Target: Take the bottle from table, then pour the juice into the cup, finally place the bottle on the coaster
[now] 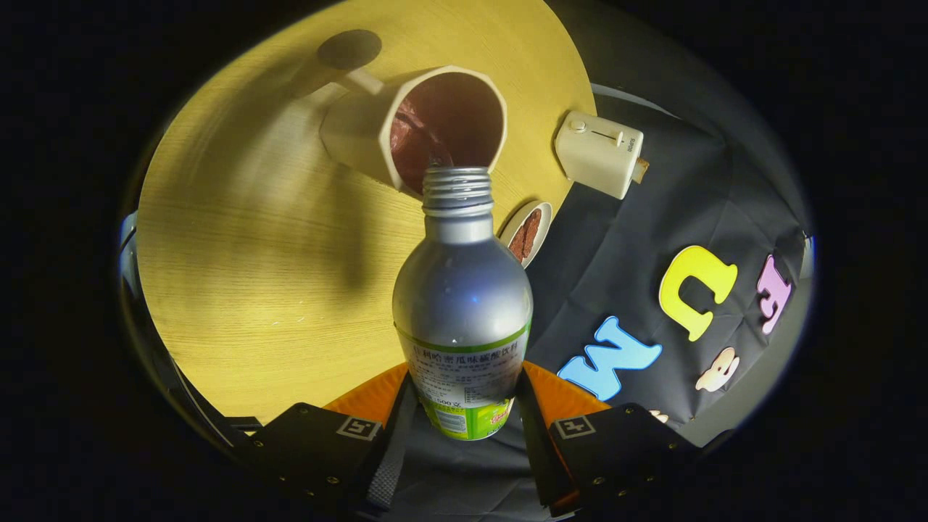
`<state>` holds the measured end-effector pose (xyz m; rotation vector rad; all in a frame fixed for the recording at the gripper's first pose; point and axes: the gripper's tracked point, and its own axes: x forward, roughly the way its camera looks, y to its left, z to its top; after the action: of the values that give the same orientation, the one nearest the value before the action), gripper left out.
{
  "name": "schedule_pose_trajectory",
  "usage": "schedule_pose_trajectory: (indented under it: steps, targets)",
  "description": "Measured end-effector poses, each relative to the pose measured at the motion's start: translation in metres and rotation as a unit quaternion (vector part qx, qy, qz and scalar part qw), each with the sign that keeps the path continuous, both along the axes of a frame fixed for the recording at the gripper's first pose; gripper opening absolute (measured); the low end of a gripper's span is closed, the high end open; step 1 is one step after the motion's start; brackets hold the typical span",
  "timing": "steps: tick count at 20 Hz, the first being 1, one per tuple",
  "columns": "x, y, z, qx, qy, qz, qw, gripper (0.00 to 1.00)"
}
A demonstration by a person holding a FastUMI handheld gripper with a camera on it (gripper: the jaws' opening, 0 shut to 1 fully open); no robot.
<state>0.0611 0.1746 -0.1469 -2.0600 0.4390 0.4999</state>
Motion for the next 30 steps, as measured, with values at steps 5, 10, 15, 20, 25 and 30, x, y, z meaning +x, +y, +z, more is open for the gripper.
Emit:
schedule_pose_trajectory:
  steps: [5,10,15,20,25,30]
  targets:
    - [-0.001,0.003,0.003,-0.013,0.004,0.001,1.0,0.72]
    - [-0.002,0.006,0.004,-0.029,0.01,0.004,1.0,0.72]
    - [0.0,0.011,0.007,-0.046,0.009,0.006,0.999,0.72]
    - [0.002,0.016,0.011,-0.064,0.012,0.011,0.998,0.72]
    - [0.002,0.021,0.01,-0.084,0.014,0.018,0.996,0.72]
    - [0.008,0.023,0.014,-0.105,0.004,0.025,0.994,0.72]
